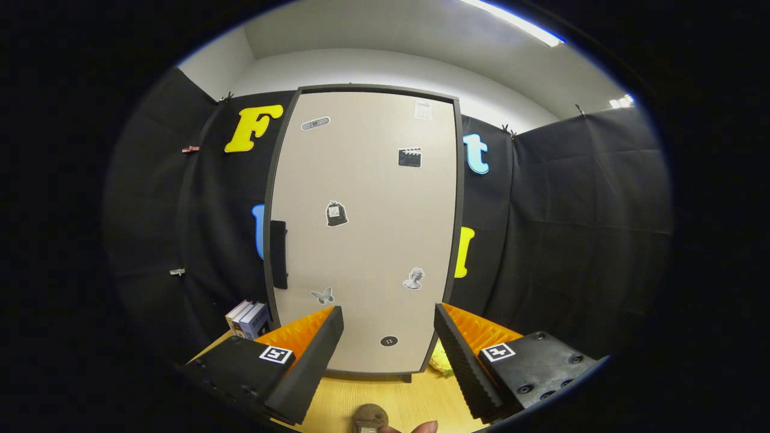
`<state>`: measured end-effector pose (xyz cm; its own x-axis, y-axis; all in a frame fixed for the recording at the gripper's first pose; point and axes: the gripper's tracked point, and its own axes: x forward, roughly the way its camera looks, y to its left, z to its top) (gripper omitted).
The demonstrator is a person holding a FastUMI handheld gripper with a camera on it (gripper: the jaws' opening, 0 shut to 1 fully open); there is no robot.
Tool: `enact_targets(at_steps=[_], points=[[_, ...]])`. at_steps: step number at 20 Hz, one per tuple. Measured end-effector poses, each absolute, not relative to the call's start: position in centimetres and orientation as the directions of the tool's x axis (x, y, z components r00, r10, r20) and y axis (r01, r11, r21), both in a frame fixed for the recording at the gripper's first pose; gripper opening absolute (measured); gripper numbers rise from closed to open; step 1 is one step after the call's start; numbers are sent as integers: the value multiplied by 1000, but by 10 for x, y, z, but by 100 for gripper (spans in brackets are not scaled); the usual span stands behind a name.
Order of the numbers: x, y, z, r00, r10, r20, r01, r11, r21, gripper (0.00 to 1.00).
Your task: Open the shoe cabinet door, grab the shoes and put them into the shoe cabinet, then close the shoe cabinet door.
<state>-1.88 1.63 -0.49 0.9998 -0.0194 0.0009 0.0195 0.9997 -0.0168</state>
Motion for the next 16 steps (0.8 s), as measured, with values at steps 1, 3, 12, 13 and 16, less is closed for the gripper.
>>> enact_targets(at_steps=[1, 3, 12, 13, 16], points=[[-19, 17, -5, 1000, -17, 1, 17, 1000, -16, 98], [-20, 19, -4, 1000, -16, 3, 16, 1000, -19, 98], [-12, 61, 8, 999, 36, 24, -36, 999, 2, 98], [-7, 73, 11, 998, 53, 32, -53, 999, 4, 98], [12, 116, 17, 993, 108, 39, -109, 994, 25, 98]])
